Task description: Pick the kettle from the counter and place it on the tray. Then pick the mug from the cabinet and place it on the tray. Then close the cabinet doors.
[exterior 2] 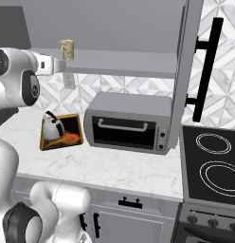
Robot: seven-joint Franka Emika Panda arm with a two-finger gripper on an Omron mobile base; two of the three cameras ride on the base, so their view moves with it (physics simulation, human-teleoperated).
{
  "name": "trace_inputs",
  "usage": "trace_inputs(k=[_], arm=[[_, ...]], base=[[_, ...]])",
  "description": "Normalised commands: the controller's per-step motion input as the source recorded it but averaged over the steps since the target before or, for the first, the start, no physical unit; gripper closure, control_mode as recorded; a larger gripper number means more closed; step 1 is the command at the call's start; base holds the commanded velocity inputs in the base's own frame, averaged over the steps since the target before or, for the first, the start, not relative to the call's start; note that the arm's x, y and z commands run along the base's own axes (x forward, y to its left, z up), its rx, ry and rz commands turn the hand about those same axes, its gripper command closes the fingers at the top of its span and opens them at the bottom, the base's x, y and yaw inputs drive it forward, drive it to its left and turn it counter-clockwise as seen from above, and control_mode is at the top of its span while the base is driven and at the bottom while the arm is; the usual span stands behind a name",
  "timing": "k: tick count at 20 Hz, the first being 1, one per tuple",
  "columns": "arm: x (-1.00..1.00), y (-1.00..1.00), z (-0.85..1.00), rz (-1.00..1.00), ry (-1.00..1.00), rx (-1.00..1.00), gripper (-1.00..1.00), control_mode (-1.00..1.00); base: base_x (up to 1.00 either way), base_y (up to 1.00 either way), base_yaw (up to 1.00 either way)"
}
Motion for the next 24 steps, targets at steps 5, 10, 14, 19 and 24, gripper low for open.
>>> trace_inputs(k=[5,10,14,19,24], arm=[[0.22,0.01,0.19,0.0,-0.01,-0.02,-1.0,-1.0],[0.41,0.02,0.23,0.0,0.0,-0.01,-1.0,-1.0],[0.47,0.2,0.05,-0.07,0.0,0.0,-1.0,-1.0],[0.53,0.37,0.0,-0.04,0.0,0.0,-1.0,-1.0],[0.46,0.21,0.0,-0.03,0.0,0.0,-1.0,-1.0]], base=[[0.0,0.0,0.0],[0.0,0.0,0.0],[0.0,0.0,0.0],[0.0,0.0,0.0],[0.0,0.0,0.0]])
